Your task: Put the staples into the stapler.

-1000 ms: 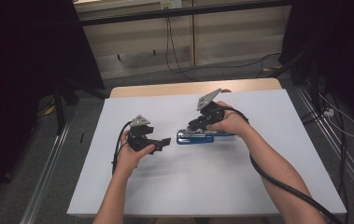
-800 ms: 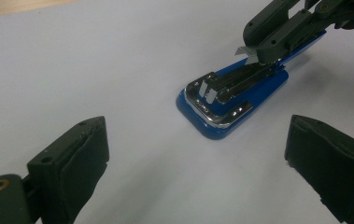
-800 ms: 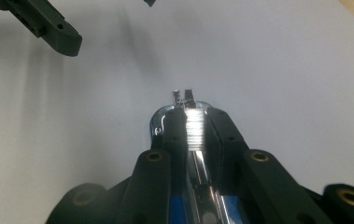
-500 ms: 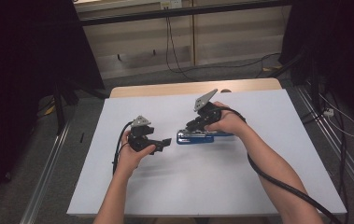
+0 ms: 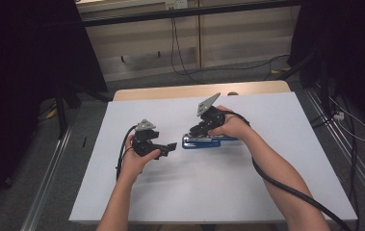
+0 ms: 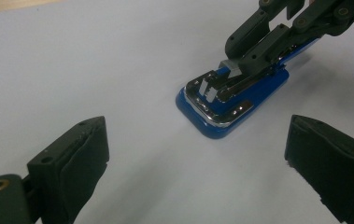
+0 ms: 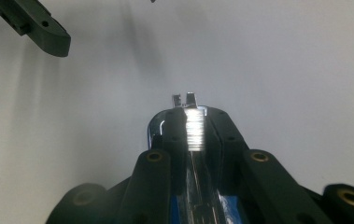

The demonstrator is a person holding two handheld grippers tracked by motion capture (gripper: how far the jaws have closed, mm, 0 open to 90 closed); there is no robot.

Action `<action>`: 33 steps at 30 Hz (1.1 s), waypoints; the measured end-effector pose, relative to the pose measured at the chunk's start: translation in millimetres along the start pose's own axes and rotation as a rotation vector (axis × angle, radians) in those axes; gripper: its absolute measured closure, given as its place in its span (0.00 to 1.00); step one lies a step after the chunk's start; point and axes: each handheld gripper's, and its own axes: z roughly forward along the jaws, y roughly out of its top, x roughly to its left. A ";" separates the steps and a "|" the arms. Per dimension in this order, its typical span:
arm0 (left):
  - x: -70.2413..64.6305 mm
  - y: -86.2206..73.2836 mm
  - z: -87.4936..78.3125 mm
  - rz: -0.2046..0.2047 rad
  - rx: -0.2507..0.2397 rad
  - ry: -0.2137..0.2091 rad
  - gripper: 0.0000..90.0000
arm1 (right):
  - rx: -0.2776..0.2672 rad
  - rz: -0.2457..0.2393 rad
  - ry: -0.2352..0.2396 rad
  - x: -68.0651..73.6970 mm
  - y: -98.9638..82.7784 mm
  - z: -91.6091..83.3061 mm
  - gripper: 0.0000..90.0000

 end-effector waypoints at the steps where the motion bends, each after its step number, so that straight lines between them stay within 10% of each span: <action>1: -0.2 -0.1 0.2 -0.004 0.000 -0.002 0.07 | 0.003 -0.002 0.001 0.2 0.0 0.4 0.89; 33: 3.1 -3.0 2.0 -0.007 0.016 0.004 0.07 | 0.017 -0.045 0.040 -3.3 -0.4 7.9 0.89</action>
